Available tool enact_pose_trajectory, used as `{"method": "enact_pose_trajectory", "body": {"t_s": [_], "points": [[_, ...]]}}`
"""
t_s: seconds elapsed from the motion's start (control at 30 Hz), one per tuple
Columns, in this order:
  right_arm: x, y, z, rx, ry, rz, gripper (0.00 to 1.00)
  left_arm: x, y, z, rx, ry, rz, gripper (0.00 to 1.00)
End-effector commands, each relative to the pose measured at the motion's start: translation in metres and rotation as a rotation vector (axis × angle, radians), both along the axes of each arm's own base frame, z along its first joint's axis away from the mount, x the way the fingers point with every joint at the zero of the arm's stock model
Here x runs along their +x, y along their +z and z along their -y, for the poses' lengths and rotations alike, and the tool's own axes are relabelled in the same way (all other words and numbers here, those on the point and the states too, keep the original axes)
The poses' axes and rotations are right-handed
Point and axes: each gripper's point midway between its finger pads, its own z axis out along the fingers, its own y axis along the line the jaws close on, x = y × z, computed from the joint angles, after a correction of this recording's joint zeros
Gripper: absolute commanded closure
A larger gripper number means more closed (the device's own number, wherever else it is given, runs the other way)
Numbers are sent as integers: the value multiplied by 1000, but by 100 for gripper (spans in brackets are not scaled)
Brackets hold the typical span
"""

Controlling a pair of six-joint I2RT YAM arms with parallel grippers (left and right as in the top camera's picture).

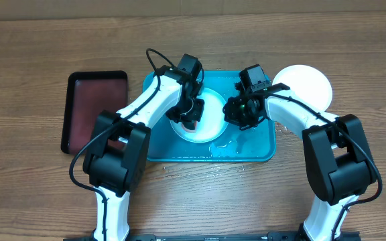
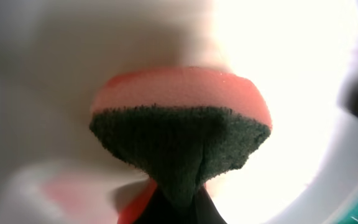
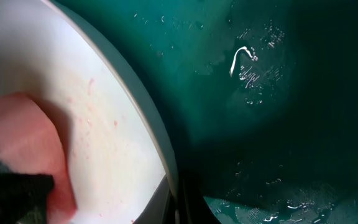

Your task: Clean dirty plates on tray and stack at the side

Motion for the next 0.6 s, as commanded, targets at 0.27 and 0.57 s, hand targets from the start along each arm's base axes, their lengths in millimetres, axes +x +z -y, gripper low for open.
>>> {"method": "enact_pose_trajectory", "body": {"t_s": [0.27, 0.57], "points": [[-17, -26, 7, -50, 5, -68, 96, 32, -13, -35, 246, 155, 156, 96], [-20, -26, 7, -46, 6, -83, 96, 39, -8, -68, 421, 269, 223, 96]]}}
